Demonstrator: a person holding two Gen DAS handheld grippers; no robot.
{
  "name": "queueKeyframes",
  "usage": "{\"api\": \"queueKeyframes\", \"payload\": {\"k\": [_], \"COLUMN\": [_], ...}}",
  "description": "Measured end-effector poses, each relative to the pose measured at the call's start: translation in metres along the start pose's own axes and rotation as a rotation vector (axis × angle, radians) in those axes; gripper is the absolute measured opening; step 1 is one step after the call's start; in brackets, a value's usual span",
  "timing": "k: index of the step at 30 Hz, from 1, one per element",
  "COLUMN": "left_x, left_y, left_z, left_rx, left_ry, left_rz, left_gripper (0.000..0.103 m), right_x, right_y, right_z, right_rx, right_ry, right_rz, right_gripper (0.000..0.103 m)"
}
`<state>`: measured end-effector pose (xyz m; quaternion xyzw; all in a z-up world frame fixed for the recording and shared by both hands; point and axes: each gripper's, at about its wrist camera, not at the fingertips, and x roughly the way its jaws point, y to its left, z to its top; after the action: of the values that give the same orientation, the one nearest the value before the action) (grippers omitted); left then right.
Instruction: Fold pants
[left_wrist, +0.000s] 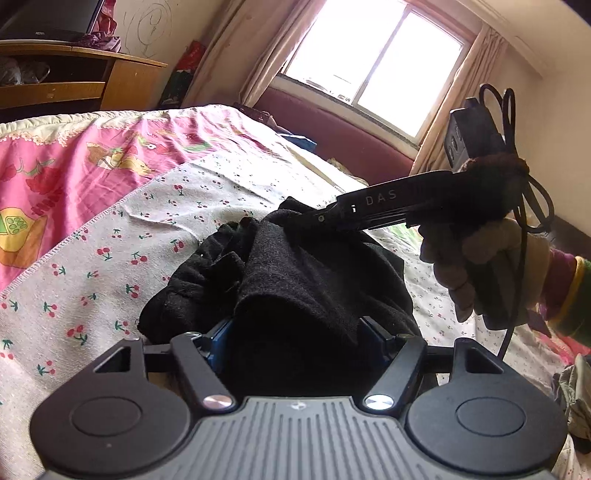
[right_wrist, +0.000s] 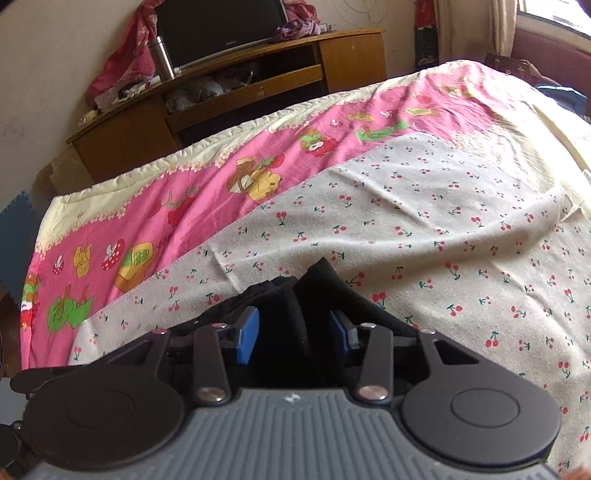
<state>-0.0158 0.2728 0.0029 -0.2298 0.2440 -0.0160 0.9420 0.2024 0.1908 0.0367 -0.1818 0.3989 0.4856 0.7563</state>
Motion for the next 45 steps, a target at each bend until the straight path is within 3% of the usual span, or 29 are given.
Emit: {"api": "queueKeyframes", "payload": {"k": [1, 2, 4, 7, 11, 14, 17, 21, 23, 25, 26, 28, 29, 32, 34, 37, 39, 41, 43, 45], "left_x": [0.001, 0.002, 0.001, -0.012, -0.032, -0.048, -0.045, -0.027, -0.021, -0.013, -0.01, -0.015, -0.02, -0.04, -0.053, -0.066, -0.065, -0.05, -0.036, -0.023], "left_y": [-0.001, -0.001, 0.002, 0.011, 0.017, 0.024, 0.027, 0.042, 0.044, 0.047, 0.054, 0.065, 0.067, 0.063, 0.059, 0.045, 0.033, 0.023, 0.015, 0.008], "left_z": [-0.001, -0.001, 0.003, 0.013, 0.016, 0.015, 0.011, 0.013, 0.018, 0.019, 0.019, 0.017, 0.017, 0.017, 0.02, 0.031, 0.038, 0.044, 0.047, 0.045], "left_rx": [0.01, 0.013, -0.003, -0.091, -0.11, -0.134, -0.111, -0.163, -0.125, -0.098, -0.113, -0.142, -0.142, -0.087, -0.044, 0.037, 0.105, 0.156, 0.206, 0.268], "left_ry": [-0.002, -0.006, -0.012, -0.06, -0.102, -0.148, -0.12, -0.113, -0.132, -0.102, -0.072, -0.059, -0.053, -0.065, -0.099, -0.167, -0.192, -0.177, -0.156, -0.125], "left_rz": [0.008, 0.019, 0.019, -0.027, -0.026, -0.039, 0.006, 0.012, 0.045, 0.072, 0.07, 0.055, 0.052, 0.097, 0.136, 0.187, 0.175, 0.162, 0.152, 0.145], "left_gripper": [0.083, 0.081, 0.048, 0.04, 0.035, 0.035, 0.035, 0.035, 0.037, 0.042, 0.044, 0.056, 0.06, 0.063, 0.063, 0.063, 0.063, 0.063, 0.063, 0.063], "right_x": [0.005, 0.013, 0.016, -0.002, -0.02, -0.024, -0.02, 0.008, 0.024, 0.045, 0.05, 0.051, 0.045, 0.006, -0.023, -0.051, -0.044, -0.018, 0.005, 0.001], "right_y": [0.001, 0.002, -0.002, 0.006, 0.013, 0.015, 0.021, 0.013, 0.007, 0.006, 0.001, -0.022, -0.032, -0.044, -0.044, -0.015, 0.015, 0.034, 0.032, 0.016], "right_z": [0.001, 0.002, 0.006, 0.012, 0.021, 0.024, 0.02, 0.015, 0.013, 0.011, 0.01, 0.008, 0.008, 0.005, 0.0, -0.007, -0.006, -0.004, -0.005, -0.009], "right_rx": [-0.018, -0.031, 0.018, 0.01, 0.032, 0.083, 0.098, 0.123, 0.151, 0.113, 0.111, 0.236, 0.299, 0.334, 0.364, 0.286, 0.147, 0.058, 0.082, 0.163], "right_ry": [0.025, 0.066, 0.095, 0.029, -0.044, -0.098, -0.133, -0.107, -0.107, -0.087, -0.082, -0.087, -0.107, -0.209, -0.291, -0.372, -0.348, -0.262, -0.2, -0.221], "right_rz": [-0.014, -0.036, -0.04, -0.045, -0.009, 0.033, 0.066, -0.001, -0.011, -0.033, -0.035, 0.009, -0.002, -0.129, -0.113, -0.065, 0.008, -0.013, -0.052, -0.006], "right_gripper": [0.032, 0.004, 0.005, 0.005, 0.004, 0.005, 0.005, 0.005, 0.007, 0.009, 0.018, 0.024, 0.023, 0.023, 0.023, 0.025, 0.022, 0.02, 0.021, 0.02]}}
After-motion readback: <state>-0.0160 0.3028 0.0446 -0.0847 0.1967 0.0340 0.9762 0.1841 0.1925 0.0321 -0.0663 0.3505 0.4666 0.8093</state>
